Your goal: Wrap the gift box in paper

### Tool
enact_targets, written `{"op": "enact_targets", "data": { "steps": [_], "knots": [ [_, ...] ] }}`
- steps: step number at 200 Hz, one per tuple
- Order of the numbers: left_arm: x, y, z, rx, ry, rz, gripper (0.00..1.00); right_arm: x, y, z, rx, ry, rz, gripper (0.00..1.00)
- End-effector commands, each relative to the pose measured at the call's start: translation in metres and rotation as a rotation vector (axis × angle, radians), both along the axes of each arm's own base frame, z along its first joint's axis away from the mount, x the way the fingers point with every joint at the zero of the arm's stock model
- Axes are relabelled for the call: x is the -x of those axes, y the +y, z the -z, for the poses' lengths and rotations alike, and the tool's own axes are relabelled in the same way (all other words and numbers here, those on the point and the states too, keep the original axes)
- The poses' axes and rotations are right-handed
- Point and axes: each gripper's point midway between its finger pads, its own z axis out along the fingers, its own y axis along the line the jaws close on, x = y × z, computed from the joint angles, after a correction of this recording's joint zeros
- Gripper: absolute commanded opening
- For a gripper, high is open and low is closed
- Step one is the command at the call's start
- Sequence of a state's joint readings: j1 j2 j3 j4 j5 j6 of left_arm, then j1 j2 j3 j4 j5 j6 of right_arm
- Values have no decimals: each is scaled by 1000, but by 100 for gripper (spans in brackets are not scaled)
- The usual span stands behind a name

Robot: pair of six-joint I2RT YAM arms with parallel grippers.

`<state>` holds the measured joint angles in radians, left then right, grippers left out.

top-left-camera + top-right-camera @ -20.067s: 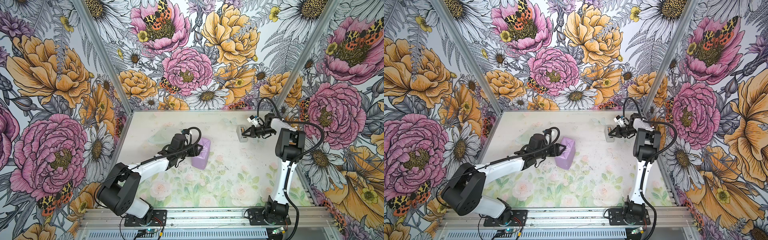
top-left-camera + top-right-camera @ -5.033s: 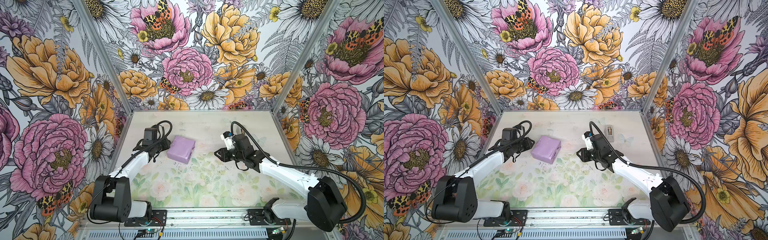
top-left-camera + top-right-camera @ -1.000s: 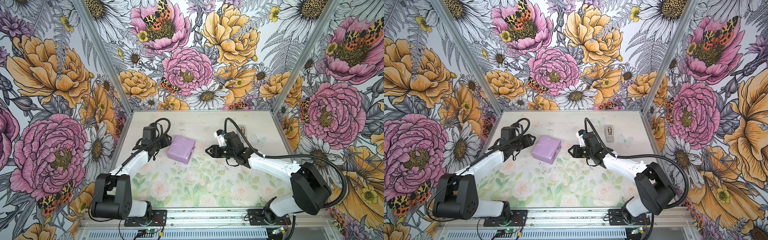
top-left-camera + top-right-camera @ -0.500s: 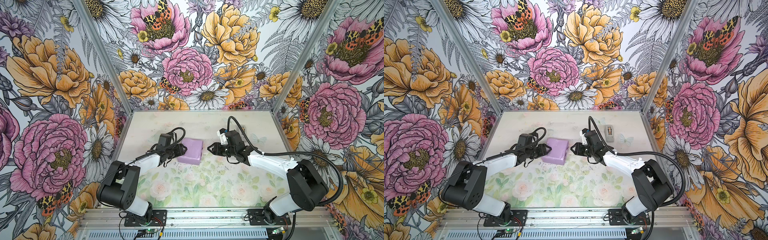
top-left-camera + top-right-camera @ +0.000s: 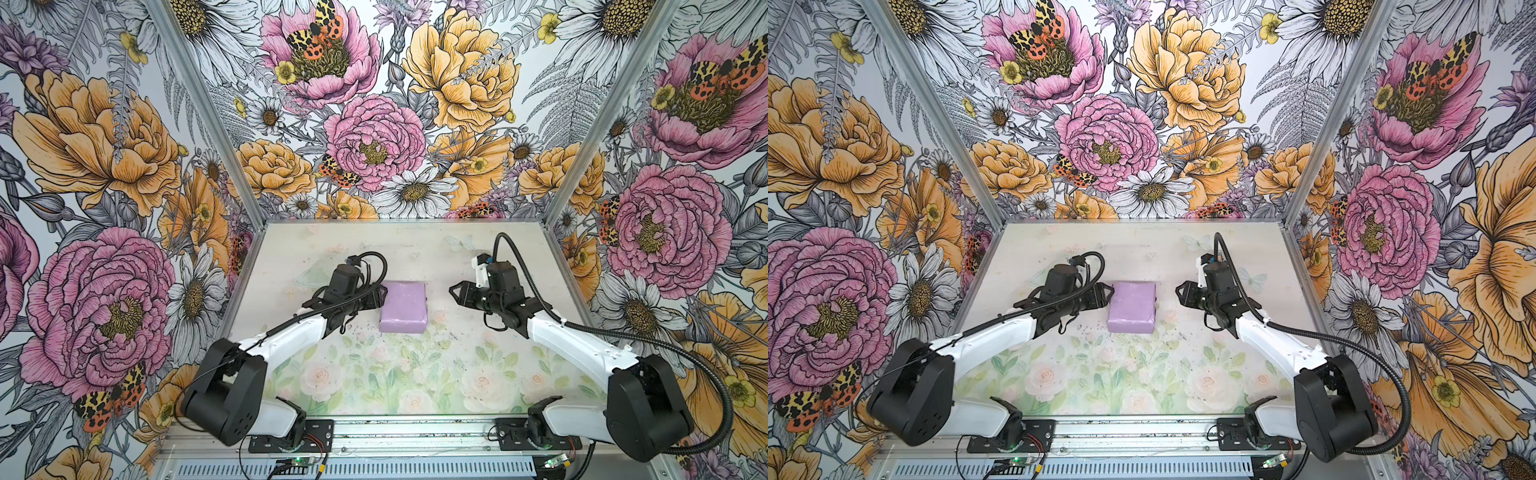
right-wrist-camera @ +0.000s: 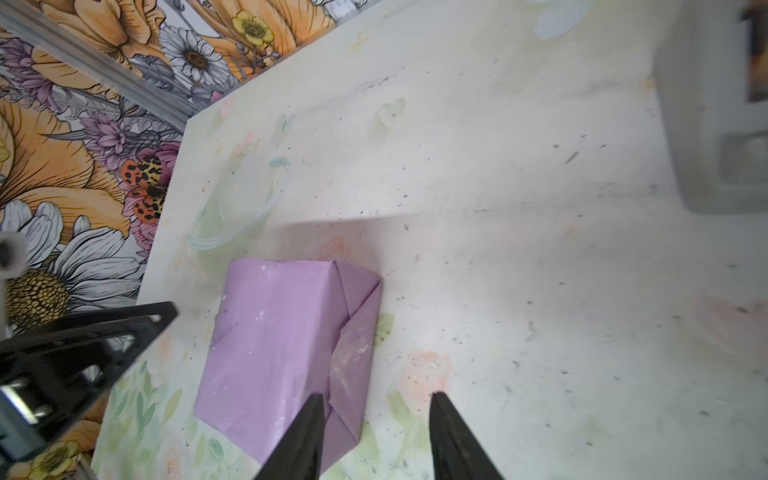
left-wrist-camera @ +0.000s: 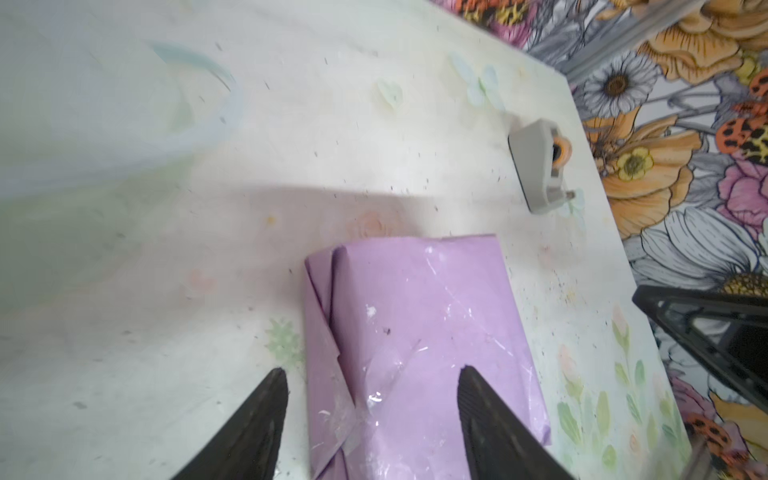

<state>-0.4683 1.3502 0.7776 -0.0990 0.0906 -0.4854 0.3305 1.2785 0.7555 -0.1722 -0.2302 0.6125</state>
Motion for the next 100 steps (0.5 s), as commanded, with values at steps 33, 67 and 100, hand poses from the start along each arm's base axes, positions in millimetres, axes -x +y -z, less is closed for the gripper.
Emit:
{"op": "enact_targets", "data": {
  "steps": [33, 67, 100],
  "knots": [
    [-6, 155, -72, -376, -358, -454, 99, -24, -104, -27, 320, -193, 249, 100],
    [9, 193, -64, -532, -501, -541, 99, -44, -133, -40, 465, -358, 288, 99],
    [9, 209, -32, -506, -592, -558, 99, -55, -153, -35, 526, -491, 320, 100]
  ]
}}
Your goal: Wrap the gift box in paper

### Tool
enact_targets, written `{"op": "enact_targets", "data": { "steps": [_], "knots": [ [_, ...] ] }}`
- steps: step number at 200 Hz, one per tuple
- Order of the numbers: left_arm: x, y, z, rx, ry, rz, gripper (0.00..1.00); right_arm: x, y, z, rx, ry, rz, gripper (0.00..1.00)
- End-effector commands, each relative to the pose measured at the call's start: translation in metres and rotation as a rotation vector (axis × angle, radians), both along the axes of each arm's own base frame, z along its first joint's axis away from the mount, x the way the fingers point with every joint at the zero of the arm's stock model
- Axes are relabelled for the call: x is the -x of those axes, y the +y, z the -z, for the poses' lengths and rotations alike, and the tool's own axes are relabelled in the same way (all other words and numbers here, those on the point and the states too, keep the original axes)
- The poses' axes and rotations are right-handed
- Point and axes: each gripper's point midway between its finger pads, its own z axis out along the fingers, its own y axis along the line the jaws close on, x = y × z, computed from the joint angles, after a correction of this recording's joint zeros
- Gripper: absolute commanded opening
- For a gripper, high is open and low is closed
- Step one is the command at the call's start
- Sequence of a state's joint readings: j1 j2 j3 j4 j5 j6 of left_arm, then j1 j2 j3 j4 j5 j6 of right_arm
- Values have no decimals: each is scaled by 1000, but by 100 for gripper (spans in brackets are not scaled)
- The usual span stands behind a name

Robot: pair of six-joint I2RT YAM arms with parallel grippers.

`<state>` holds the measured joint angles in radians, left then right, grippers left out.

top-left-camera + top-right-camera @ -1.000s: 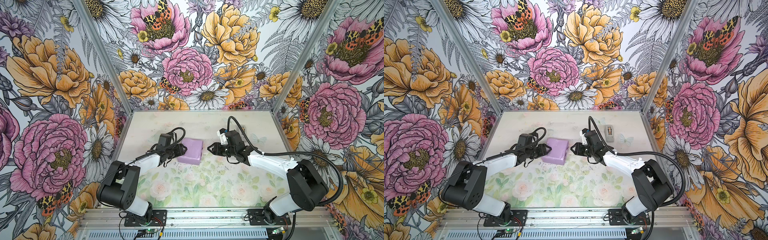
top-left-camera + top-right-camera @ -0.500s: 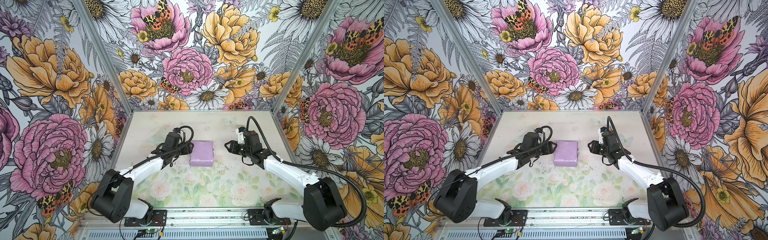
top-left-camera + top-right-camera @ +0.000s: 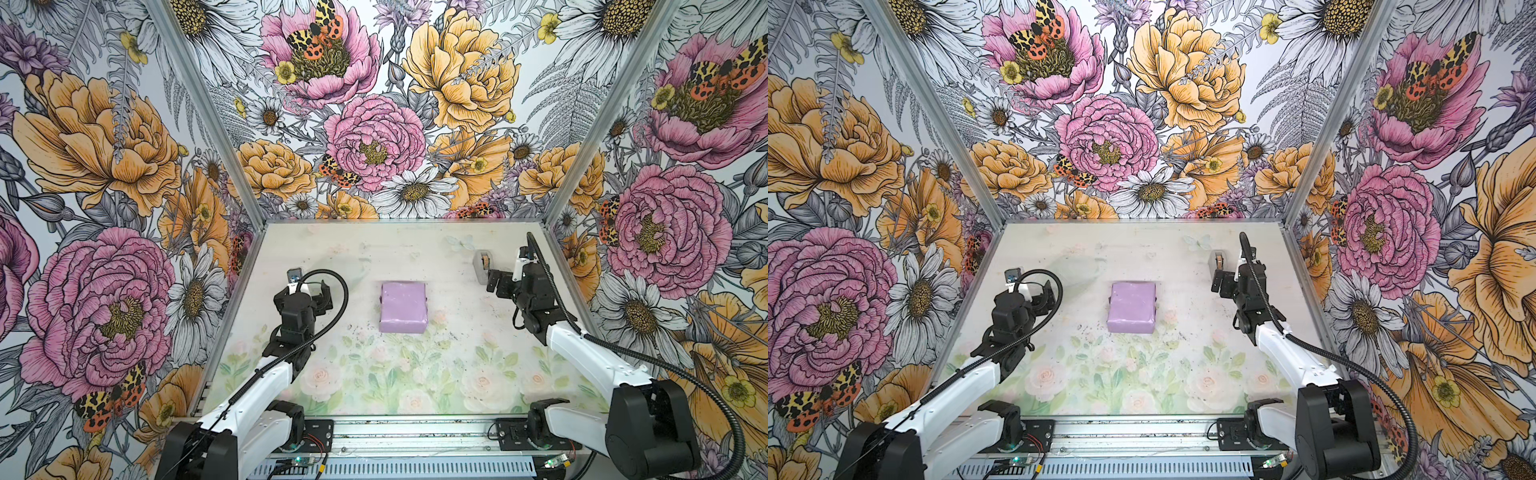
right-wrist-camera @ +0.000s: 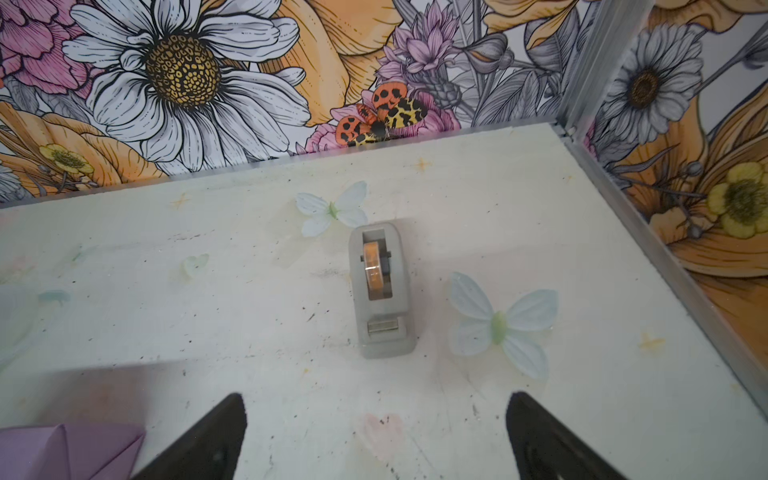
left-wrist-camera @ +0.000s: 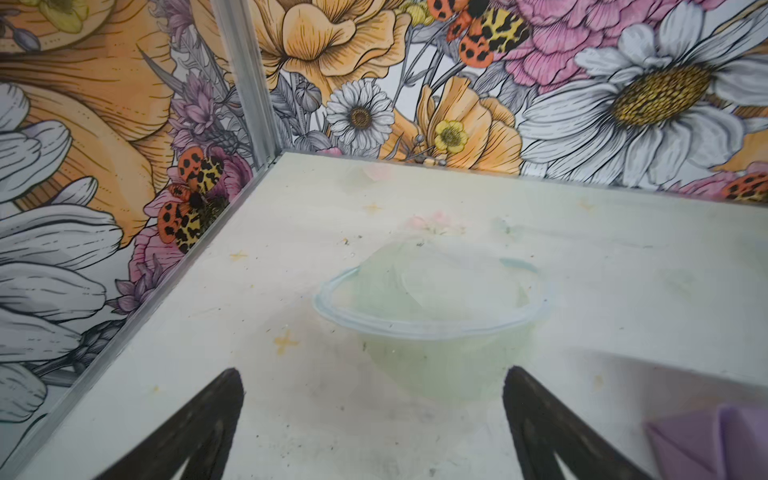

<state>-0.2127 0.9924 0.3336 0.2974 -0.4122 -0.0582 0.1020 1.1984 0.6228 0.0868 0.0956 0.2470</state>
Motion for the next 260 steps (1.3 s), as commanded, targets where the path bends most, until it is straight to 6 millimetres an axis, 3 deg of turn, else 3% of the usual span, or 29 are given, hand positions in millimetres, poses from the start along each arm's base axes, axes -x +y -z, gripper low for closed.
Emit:
{"op": "enact_targets", "data": {
  "steps": [1, 19, 42, 43, 56, 60, 72, 74, 86, 97, 122, 146, 172, 215, 260],
  "knots": [
    [-7, 17, -15, -43, -168, -27, 99, -15, -18, -13, 121, -153, 18, 100],
    [-20, 22, -5, -18, -182, -23, 99, -22, -21, -6, 144, -197, -7, 99],
    [-43, 4, 2, -80, -204, 91, 99, -27, -22, -11, 180, -257, -38, 100],
    [-43, 4, -5, -81, -230, 90, 99, -28, -22, -13, 183, -266, -39, 100],
    [-51, 7, 27, -65, -171, 86, 99, -28, -22, -18, 210, -314, -51, 99],
    [-53, 12, 17, -60, -230, 72, 99, -29, -22, -21, 212, -331, -49, 100],
    [-54, 19, 22, -31, -184, 50, 99, -30, -21, -22, 218, -346, -66, 99],
    [-55, 21, 30, -23, -144, 43, 99, -31, -20, -22, 218, -349, -70, 99],
    [-67, 40, 28, 26, -131, -24, 99, -34, -16, -23, 218, -357, -96, 99],
    [-62, 45, 29, 35, -132, -60, 99, -36, -13, -21, 207, -328, -109, 99],
    [-63, 43, 28, 30, -137, -45, 99, -25, -23, 3, 208, -162, -56, 100],
    [-66, 38, 29, 13, -124, -29, 99, -13, -24, 14, 172, -238, -50, 100],
    [-66, 38, 29, 12, -123, -27, 99, -14, -28, 45, 175, -263, -26, 99],
    [-67, 37, 29, 11, -123, -25, 99, -25, -34, 48, 146, -217, -15, 100],
    [-67, 36, 29, 9, -122, -24, 99, -25, -40, 51, 134, -196, 9, 99]
  ]
}}
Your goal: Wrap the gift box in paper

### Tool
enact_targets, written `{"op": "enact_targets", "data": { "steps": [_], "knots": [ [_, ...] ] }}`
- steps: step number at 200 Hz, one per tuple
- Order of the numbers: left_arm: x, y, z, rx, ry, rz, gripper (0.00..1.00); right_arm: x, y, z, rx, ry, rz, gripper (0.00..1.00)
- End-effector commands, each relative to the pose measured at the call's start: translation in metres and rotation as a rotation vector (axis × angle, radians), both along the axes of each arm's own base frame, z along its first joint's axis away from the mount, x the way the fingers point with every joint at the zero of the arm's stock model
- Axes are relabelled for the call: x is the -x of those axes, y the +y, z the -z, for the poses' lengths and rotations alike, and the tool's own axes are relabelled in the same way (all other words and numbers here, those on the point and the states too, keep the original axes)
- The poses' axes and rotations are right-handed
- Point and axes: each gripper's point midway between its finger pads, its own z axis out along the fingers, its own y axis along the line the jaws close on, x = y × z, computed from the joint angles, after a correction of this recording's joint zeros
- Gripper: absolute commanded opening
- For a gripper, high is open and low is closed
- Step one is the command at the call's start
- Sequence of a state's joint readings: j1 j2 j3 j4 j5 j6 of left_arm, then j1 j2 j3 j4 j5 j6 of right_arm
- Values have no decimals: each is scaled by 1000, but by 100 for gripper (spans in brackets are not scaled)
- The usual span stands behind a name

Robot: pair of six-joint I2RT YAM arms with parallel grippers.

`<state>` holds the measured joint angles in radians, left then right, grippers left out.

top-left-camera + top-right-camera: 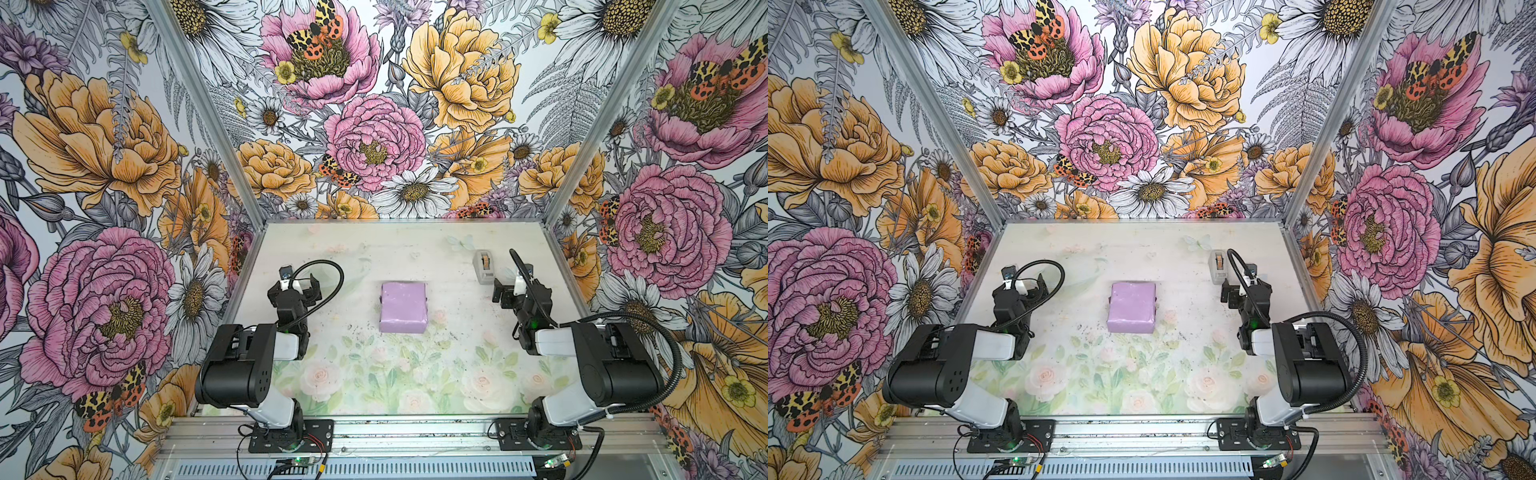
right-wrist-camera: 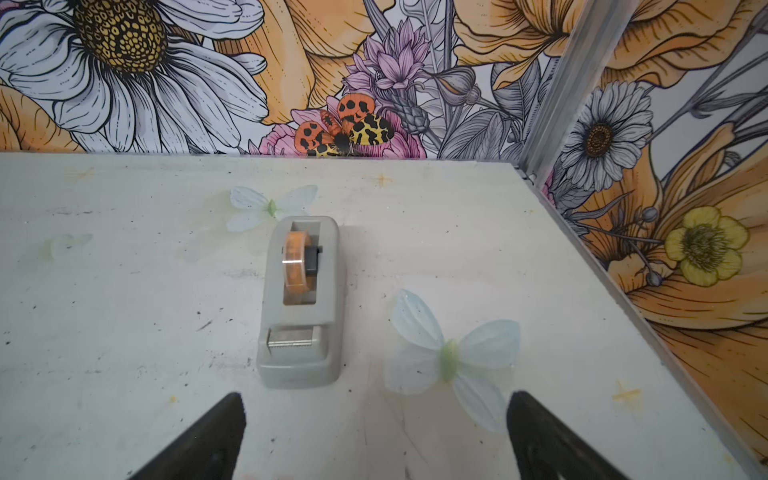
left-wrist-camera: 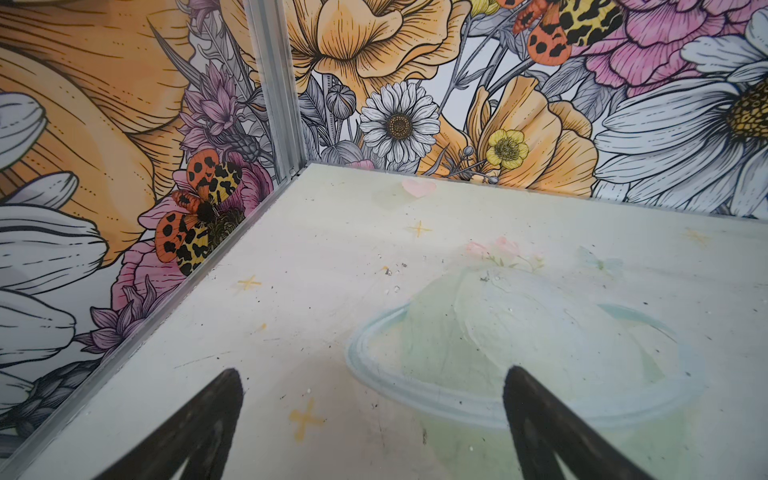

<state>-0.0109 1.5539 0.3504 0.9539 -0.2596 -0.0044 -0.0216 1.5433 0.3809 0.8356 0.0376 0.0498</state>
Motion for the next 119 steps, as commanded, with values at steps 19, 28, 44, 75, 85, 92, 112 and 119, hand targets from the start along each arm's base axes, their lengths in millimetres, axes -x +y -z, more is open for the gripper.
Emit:
{"op": "enact_targets", "data": {
  "steps": [19, 28, 44, 75, 85, 92, 112, 119],
  "knots": [
    [-5, -5, -9, 7, -28, 17, 99, -6, -3, -13, -21, -45, 12, 100],
    [-5, -5, -9, 8, -27, 17, 99, -6, -3, -13, -23, -42, 11, 99],
    [-5, -5, -9, 9, -29, 17, 99, -6, -3, -13, -26, -43, 10, 99],
    [-5, -5, -9, 6, -27, 18, 99, -6, -4, -13, -30, -43, 12, 100],
    [-5, -5, -9, 8, -25, 21, 99, -6, -4, -13, -32, -44, 11, 100],
    [-5, -5, -8, 8, -23, 20, 99, -6, -4, -13, -34, -41, 12, 100],
    [-5, -5, -9, 8, -27, 20, 99, -6, -5, -13, -39, -43, 13, 100],
    [-5, -6, -9, 5, -28, 18, 99, -6, -6, -13, -39, -42, 13, 100]
  ]
}}
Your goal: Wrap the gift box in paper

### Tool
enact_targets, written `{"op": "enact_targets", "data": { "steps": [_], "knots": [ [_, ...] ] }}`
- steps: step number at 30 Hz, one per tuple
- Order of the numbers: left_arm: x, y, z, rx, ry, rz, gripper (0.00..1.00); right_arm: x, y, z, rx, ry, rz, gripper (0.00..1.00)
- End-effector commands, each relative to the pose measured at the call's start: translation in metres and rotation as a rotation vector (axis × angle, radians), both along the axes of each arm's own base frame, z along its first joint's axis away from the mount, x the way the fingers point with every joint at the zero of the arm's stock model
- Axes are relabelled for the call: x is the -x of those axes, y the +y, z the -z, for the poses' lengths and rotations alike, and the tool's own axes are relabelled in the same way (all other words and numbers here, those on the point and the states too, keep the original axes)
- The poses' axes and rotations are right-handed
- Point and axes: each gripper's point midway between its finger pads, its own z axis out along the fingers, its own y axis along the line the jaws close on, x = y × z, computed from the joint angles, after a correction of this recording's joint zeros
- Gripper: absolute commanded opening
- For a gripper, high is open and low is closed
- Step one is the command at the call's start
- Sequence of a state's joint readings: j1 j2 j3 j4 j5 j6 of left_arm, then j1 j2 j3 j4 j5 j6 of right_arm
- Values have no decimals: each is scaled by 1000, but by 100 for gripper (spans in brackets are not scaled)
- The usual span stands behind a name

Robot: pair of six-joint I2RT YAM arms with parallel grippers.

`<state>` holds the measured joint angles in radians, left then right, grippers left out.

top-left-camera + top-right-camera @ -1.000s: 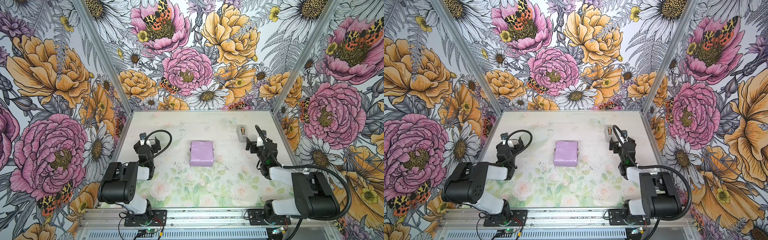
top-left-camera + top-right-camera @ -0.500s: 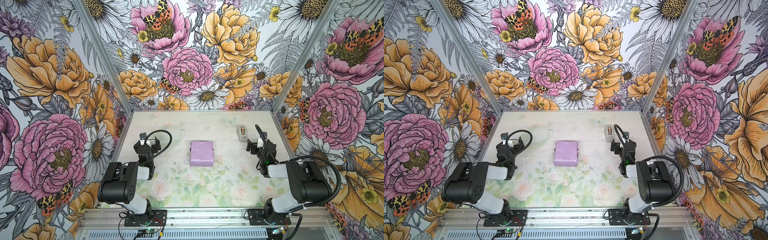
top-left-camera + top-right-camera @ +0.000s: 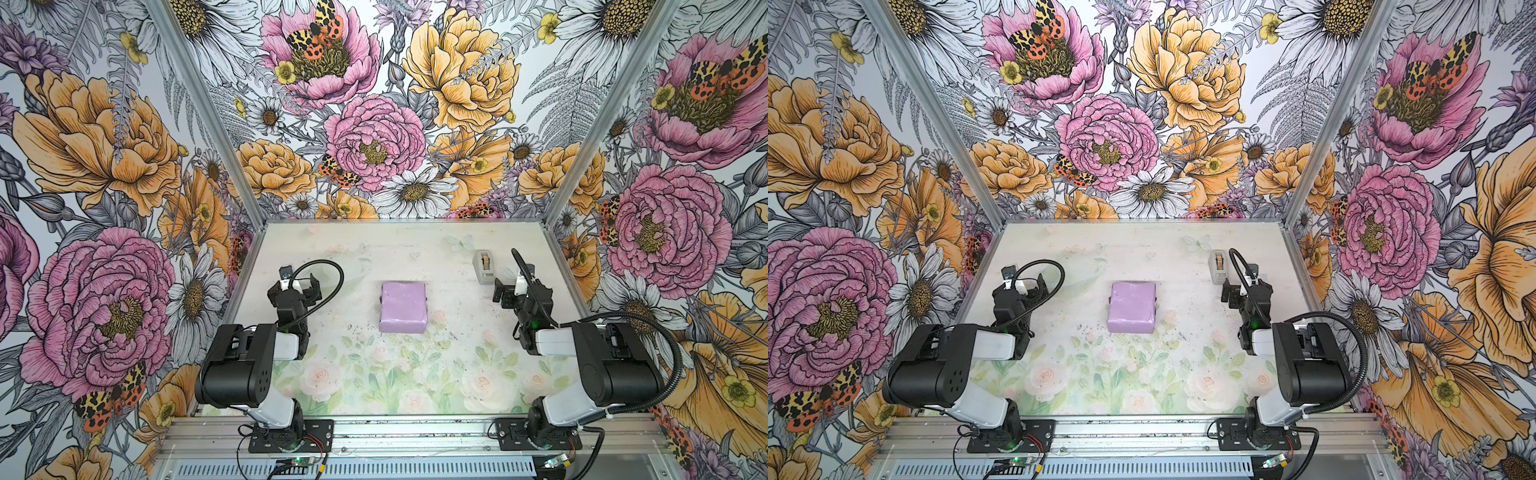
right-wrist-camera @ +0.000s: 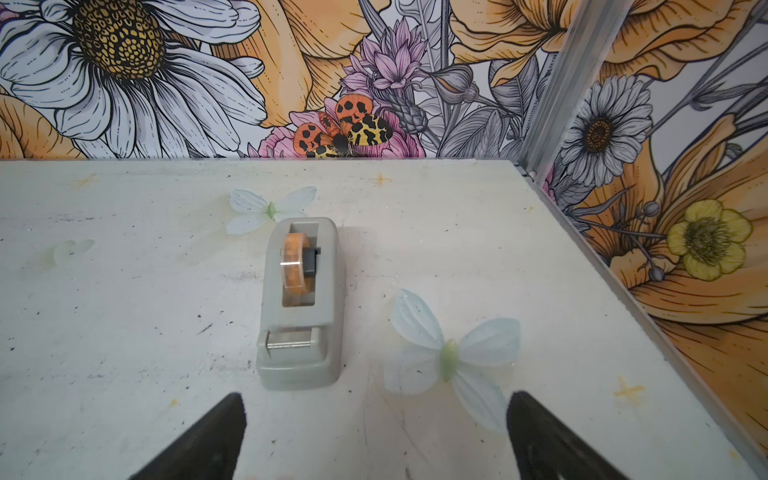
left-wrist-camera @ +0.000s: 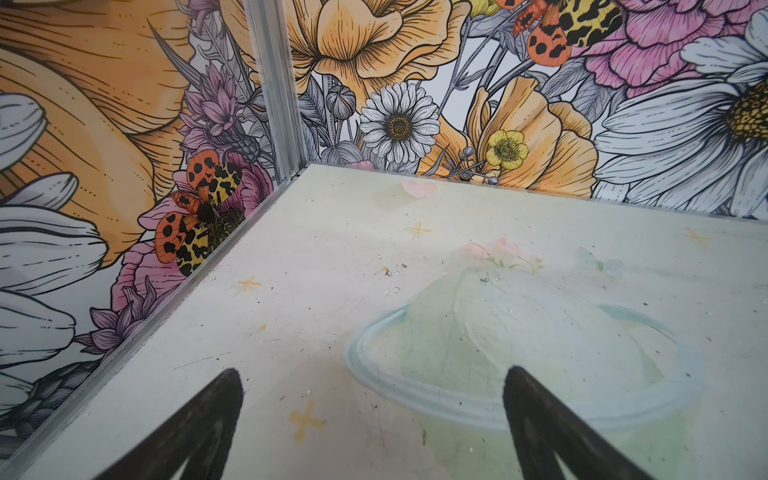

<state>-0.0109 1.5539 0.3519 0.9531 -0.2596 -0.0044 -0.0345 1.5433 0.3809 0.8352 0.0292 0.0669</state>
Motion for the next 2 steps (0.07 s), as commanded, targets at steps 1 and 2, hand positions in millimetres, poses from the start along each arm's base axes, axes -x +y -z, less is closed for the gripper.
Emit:
{"op": "enact_targets", "data": {
  "steps": [1, 2],
  "knots": [
    [-5, -5, -9, 4, -28, 16, 99, -6, -2, -13, -20, -42, 2, 99],
    [-5, -5, -9, 3, -27, 14, 99, -6, -2, -13, -21, -41, 2, 100]
  ]
}}
